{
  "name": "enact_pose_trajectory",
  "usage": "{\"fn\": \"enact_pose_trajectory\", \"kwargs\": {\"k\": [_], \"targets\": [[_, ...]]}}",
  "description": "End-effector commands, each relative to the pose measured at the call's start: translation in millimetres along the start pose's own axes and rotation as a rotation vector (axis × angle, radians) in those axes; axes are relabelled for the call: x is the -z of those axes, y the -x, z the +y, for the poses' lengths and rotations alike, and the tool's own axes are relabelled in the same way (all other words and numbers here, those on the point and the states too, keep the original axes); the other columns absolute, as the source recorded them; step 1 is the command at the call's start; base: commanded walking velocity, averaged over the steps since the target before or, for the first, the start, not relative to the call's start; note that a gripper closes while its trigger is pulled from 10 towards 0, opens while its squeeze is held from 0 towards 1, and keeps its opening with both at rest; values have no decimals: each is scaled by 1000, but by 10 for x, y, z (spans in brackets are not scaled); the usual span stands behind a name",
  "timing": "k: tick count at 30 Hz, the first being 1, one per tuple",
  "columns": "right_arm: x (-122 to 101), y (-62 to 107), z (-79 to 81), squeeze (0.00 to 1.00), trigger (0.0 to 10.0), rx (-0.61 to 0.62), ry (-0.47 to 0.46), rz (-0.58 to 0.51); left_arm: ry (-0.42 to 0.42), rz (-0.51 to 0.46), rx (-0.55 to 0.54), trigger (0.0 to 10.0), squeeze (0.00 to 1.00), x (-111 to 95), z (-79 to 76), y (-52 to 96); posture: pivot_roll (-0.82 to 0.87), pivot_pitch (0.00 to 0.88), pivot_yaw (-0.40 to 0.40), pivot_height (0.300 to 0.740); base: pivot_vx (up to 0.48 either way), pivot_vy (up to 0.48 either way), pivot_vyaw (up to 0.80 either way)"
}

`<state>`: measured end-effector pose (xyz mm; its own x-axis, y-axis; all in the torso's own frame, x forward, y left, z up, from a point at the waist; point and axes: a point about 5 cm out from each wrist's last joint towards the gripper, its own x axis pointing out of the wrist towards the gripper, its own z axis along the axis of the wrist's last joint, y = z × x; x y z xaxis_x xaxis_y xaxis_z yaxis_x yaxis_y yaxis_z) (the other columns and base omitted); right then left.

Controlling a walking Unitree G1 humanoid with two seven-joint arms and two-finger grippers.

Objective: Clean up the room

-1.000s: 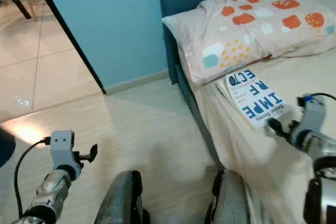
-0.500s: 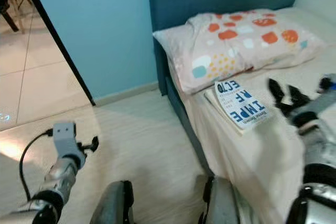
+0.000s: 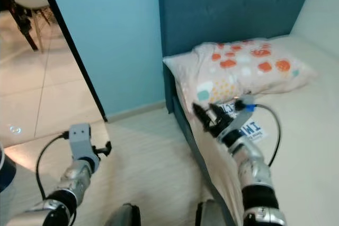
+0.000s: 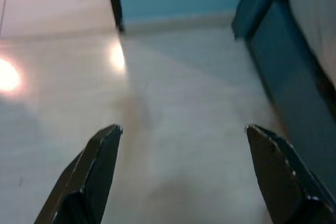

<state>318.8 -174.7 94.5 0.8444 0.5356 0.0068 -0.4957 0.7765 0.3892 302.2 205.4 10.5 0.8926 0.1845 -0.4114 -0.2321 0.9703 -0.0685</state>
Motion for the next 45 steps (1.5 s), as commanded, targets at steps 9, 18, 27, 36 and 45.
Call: {"fn": "enact_pose_trajectory", "kwargs": {"k": [9,18,27,36,45], "targets": [[1108,501,-273,0,10000,312,120,627,-22,313,-99,10000,0,778,273,330,86,41,-31,676,0,0,0],[1573,1142,-337,0,10000,558,-3,801,-187,504,-82,10000,0,1273,450,683,78,45,-26,701,0,0,0],[1933,1687,-213,0,10000,677,-92,927,-248,564,-65,10000,0,1436,529,834,92,52,-30,721,0,0,0],[2024,1870,-173,0,10000,736,-99,969,-256,527,-38,10000,0,1314,457,716,89,50,-24,740,0,0,0],[1961,1683,-204,0,10000,737,-48,942,-215,491,3,10000,0,1234,265,626,85,40,-33,740,0,0,0]]}}
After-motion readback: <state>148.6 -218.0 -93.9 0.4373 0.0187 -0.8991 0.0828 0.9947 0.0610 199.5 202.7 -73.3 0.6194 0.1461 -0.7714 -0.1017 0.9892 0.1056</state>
